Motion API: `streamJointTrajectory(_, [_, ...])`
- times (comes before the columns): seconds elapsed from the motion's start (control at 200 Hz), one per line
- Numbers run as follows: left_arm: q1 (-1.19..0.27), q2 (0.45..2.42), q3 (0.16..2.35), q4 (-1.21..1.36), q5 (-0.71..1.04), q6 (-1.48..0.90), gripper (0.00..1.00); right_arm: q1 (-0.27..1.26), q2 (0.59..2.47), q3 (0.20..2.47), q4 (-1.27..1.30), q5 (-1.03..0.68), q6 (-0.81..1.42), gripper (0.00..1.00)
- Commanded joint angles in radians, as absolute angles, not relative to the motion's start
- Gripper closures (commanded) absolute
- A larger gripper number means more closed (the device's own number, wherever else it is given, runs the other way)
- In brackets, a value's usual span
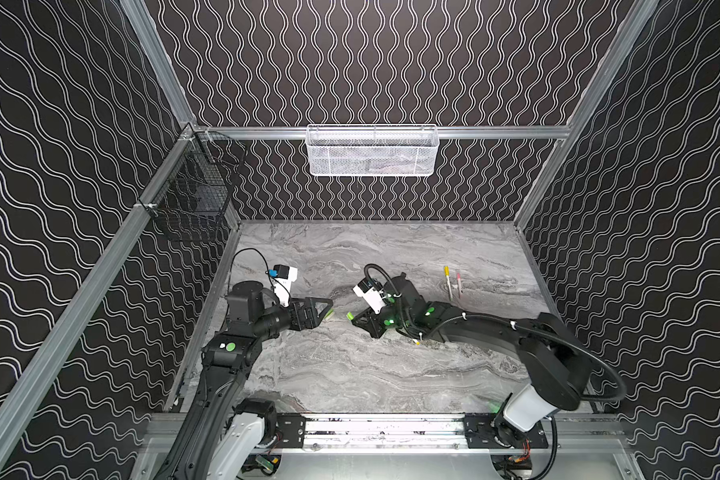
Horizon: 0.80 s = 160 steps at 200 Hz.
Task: Insert the pens into the pen caps
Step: 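Carry the green cap to the left gripper while the left gripper closes on it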
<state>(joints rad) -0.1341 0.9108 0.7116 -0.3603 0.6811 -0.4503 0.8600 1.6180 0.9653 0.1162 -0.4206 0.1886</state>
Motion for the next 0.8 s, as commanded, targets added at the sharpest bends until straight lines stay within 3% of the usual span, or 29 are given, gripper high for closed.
streamJointTrajectory(0.0, [-0.138, 0.906, 0.703, -0.218, 0.776, -0.507, 0.04, 0.848, 1.566, 0.957, 0.221, -0.588, 0.223, 0.87])
streamJointTrajectory(0.315, [-0.225, 0.936, 0.667, -0.078, 0.823, -0.572, 0.21, 0.848, 1.465, 0.946, 0.318, -0.787, 0.272, 0.87])
streamJointTrajectory(0.531, [-0.335, 0.968, 0.671, -0.035, 0.809, -0.566, 0.42, 0.849, 1.441, 0.934, 0.359, -0.8, 0.316, 0.87])
streamJointTrajectory(0.796, [-0.376, 0.971, 0.672, -0.04, 0.762, -0.553, 0.86, 0.848, 1.431, 0.93, 0.369, -0.776, 0.338, 0.87])
